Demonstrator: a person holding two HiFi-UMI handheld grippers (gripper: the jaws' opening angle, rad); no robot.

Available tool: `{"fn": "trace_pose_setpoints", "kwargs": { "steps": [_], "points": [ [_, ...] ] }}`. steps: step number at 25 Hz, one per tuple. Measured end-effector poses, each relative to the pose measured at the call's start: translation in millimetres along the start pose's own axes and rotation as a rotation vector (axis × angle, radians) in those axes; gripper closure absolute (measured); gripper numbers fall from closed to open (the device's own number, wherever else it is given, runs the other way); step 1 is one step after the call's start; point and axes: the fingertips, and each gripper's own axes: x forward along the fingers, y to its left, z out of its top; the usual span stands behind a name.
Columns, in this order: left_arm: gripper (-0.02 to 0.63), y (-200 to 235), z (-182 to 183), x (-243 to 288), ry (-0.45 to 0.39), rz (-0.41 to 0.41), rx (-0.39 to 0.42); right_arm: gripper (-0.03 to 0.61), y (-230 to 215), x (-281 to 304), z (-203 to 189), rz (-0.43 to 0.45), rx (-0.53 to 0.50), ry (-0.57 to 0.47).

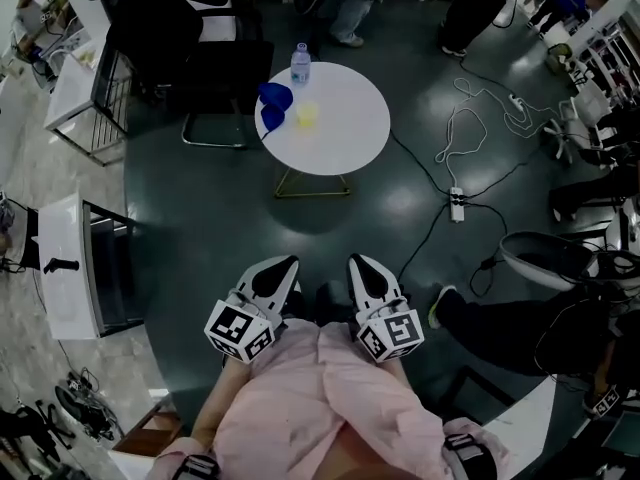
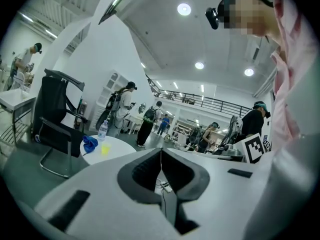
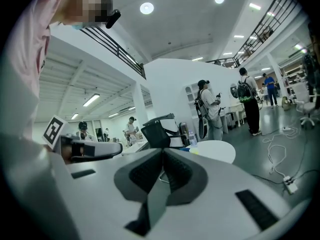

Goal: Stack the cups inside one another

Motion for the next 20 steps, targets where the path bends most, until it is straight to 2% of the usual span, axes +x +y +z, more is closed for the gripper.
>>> {"fn": "trace_pose_setpoints", "kwargs": {
  "steps": [4,10,15,20],
  "points": [
    [0.595,19,2,-5,-0.018,0.025,-0.021,0.548,3,17,-5,0.008,-0.004,0.007],
    [0.595,54,-5,-12,-0.018,0.107,-0.078,0.548,8,46,-26,0.050,0.025,0.069],
    [0.595,57,3,19,-0.030,0.113,-0.093,0.548,-15,62,-15,0.066,0.024,0.090],
    [0.595,73,26,59,-0.043,0.137,-0.086,0.548,-48,94,8,0.077,0.017,0.090]
  ]
}}
